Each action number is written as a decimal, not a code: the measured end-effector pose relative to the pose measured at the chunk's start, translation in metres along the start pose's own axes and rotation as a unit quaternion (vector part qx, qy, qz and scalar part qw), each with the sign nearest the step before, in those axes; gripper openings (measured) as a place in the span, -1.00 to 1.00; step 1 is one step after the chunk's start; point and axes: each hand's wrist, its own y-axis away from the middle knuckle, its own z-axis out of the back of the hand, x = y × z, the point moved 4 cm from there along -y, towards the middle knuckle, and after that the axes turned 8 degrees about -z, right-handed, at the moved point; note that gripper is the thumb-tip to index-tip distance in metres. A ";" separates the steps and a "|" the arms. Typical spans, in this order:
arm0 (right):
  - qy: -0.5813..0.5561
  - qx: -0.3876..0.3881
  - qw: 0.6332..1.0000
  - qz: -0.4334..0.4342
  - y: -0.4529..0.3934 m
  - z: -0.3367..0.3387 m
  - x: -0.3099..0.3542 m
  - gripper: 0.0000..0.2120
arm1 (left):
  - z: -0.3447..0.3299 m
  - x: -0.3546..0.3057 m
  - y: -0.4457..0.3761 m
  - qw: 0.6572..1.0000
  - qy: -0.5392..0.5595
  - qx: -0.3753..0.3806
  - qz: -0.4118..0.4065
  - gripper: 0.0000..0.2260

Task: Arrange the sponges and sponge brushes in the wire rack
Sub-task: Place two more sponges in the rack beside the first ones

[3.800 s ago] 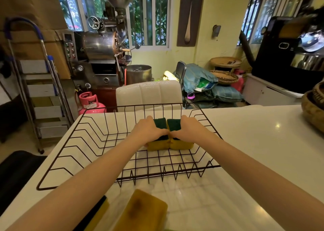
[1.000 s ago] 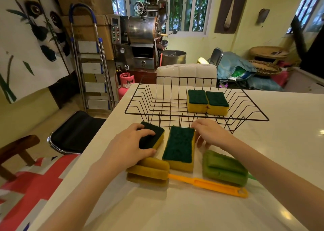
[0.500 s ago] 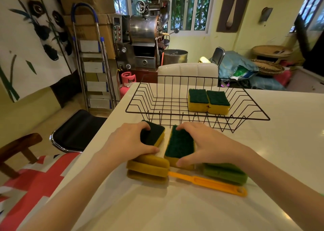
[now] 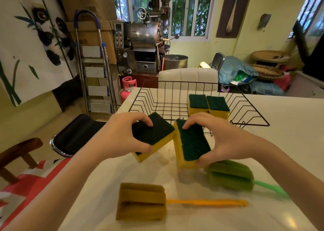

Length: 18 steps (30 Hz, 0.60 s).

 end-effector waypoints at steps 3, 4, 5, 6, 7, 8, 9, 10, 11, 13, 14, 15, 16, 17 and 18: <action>-0.030 -0.035 0.999 0.019 0.000 0.018 0.000 -0.35 | 0.014 -0.011 -0.003 0.999 0.006 -0.040 -0.015 -0.63; -0.036 -0.053 0.998 0.024 -0.002 0.025 -0.001 -0.35 | 0.019 -0.015 -0.007 0.998 0.003 -0.058 -0.019 -0.62; -0.040 -0.072 0.996 0.026 -0.004 0.031 -0.002 -0.35 | 0.023 -0.018 -0.011 0.997 -0.001 -0.076 -0.023 -0.62; -0.045 -0.090 0.995 0.026 -0.008 0.037 -0.003 -0.35 | 0.026 -0.022 -0.017 0.996 -0.004 -0.091 -0.026 -0.62; -0.050 -0.107 0.993 0.026 -0.011 0.043 -0.004 -0.35 | 0.029 -0.024 -0.024 0.994 -0.006 -0.103 -0.026 -0.61; -0.055 -0.122 0.991 0.027 -0.015 0.048 -0.006 -0.35 | 0.032 -0.025 -0.030 0.993 -0.005 -0.112 -0.023 -0.61; -0.059 -0.136 0.989 0.029 -0.019 0.054 -0.007 -0.35 | 0.034 -0.026 -0.037 0.993 -0.001 -0.120 -0.020 -0.61; -0.062 -0.151 0.986 0.030 -0.023 0.059 -0.009 -0.35 | 0.035 -0.026 -0.044 0.992 0.005 -0.127 -0.019 -0.60; -0.063 -0.166 0.984 0.031 -0.027 0.063 -0.011 -0.35 | 0.037 -0.025 -0.051 0.991 0.010 -0.135 -0.018 -0.59; -0.064 -0.194 0.978 0.033 -0.036 0.071 -0.016 -0.35 | 0.039 -0.021 -0.066 0.988 0.016 -0.154 -0.016 -0.56; -0.065 -0.206 0.976 0.034 -0.041 0.074 -0.019 -0.35 | 0.040 -0.019 -0.074 0.986 0.018 -0.164 -0.013 -0.54; -0.067 -0.215 0.974 0.034 -0.046 0.077 -0.022 -0.35 | 0.040 -0.017 -0.082 0.985 0.020 -0.173 -0.009 -0.53; -0.069 -0.222 0.972 0.032 -0.051 0.080 -0.026 -0.35 | 0.039 -0.014 -0.090 0.983 0.021 -0.180 -0.007 -0.53; -0.071 -0.225 0.971 0.030 -0.057 0.082 -0.030 -0.35 | 0.038 -0.011 -0.099 0.982 0.024 -0.186 -0.006 -0.52; -0.072 -0.227 0.971 0.026 -0.063 0.084 -0.034 -0.35 | 0.037 -0.008 -0.107 0.981 0.026 -0.190 -0.004 -0.50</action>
